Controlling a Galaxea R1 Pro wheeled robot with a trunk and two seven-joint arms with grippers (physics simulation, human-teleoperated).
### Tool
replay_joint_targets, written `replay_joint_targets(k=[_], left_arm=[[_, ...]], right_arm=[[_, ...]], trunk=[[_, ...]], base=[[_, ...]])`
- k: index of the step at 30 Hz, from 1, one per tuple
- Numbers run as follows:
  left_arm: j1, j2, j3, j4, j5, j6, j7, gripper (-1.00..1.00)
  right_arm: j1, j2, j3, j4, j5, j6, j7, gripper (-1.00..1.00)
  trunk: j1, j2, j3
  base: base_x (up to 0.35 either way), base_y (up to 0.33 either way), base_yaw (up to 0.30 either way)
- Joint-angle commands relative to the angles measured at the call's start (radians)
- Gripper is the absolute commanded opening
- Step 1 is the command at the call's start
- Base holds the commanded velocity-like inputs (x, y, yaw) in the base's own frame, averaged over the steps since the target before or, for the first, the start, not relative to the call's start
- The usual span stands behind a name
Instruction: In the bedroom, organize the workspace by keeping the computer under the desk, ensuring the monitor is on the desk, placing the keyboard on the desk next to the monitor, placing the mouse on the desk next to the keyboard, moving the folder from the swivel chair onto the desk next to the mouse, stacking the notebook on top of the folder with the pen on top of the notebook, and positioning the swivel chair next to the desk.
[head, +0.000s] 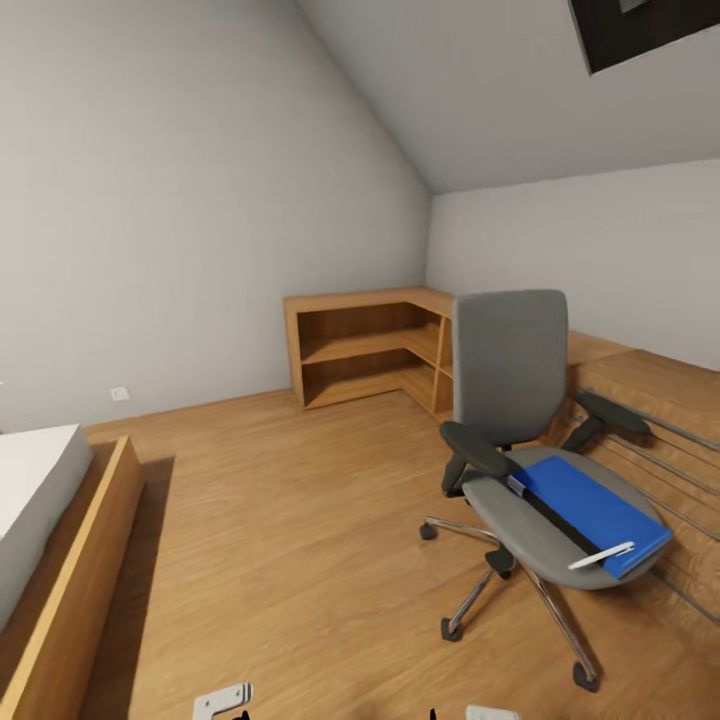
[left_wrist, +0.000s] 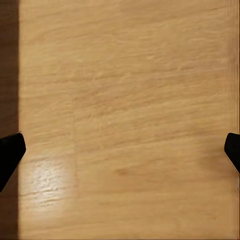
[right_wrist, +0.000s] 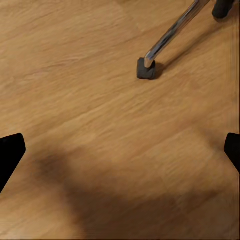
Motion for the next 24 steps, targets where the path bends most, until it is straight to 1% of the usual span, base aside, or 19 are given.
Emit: replay_joint_targets(k=[1, 6, 11, 13, 17, 20, 24], left_arm=[[0.000, 0.001, -0.003, -0.001, 0.006, 0.004, 0.007, 1.00], [0.000, 0.001, -0.003, -0.001, 0.005, 0.003, 0.007, 1.00], [0.000, 0.001, -0.004, 0.000, 0.003, 0.001, 0.006, 1.00], [0.000, 0.002, -0.004, 0.003, 0.003, -0.023, 0.006, 1.00], [0.000, 0.002, -0.008, 0.039, 0.003, -0.092, 0.006, 1.00], [0.000, 0.001, -0.013, 0.068, 0.002, -0.119, 0.007, 1.00], [0.000, 0.000, -0.016, 0.080, 0.000, -0.128, 0.006, 1.00]], right_arm=[[-0.001, 0.000, 0.008, 0.005, -0.011, -0.015, -0.006, 1.00], [-0.001, 0.001, 0.009, 0.036, -0.011, -0.037, -0.006, 1.00], [-0.001, 0.001, 0.009, 0.045, -0.011, -0.043, -0.006, 1.00], [-0.001, 0.003, 0.009, 0.047, -0.011, -0.043, -0.005, 1.00], [-0.001, 0.010, 0.009, 0.052, -0.011, -0.044, -0.004, 1.00], [-0.001, 0.013, 0.009, 0.058, -0.011, -0.044, -0.004, 1.00], [-0.001, 0.014, 0.009, 0.060, -0.011, -0.044, -0.004, 1.00]], trunk=[[-0.004, 0.007, 0.002], [-0.023, 0.042, 0.018], [-0.023, 0.042, 0.018], [-0.023, 0.042, 0.018], [-0.023, 0.042, 0.018], [-0.023, 0.042, 0.018], [-0.023, 0.042, 0.018]], base=[[0.000, 0.000, -0.251], [0.000, 0.000, -0.262], [0.000, 0.000, -0.268], [0.000, 0.000, -0.269], [-0.033, 0.000, -0.269], [-0.199, 0.000, -0.269], [-0.299, 0.000, -0.269]])
